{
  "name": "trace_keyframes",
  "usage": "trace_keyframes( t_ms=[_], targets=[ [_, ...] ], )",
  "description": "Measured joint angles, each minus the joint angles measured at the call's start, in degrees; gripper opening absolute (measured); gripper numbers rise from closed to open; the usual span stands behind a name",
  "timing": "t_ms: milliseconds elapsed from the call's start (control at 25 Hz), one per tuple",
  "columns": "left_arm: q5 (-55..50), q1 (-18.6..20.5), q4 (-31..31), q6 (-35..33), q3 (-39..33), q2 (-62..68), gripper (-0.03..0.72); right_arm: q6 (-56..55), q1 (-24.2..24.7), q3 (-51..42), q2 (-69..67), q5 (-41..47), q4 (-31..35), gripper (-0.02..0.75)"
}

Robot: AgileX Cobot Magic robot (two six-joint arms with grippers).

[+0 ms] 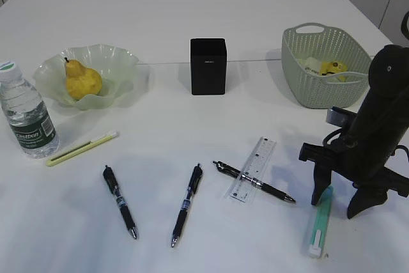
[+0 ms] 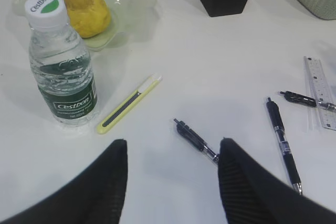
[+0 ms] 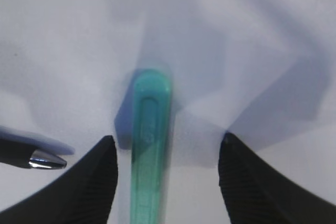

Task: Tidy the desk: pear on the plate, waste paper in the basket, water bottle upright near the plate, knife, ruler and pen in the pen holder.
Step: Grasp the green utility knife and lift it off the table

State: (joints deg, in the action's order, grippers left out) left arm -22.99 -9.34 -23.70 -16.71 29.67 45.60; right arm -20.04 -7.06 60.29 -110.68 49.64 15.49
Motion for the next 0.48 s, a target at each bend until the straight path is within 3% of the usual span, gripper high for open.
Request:
trace_keyframes(
  t_ms=[480],
  targets=[
    [0.0,0.0,0.0,0.0,0.0,0.0,0.384,0.0,0.0,0.0,0.0,-0.1,-0.5,0.48]
  ],
)
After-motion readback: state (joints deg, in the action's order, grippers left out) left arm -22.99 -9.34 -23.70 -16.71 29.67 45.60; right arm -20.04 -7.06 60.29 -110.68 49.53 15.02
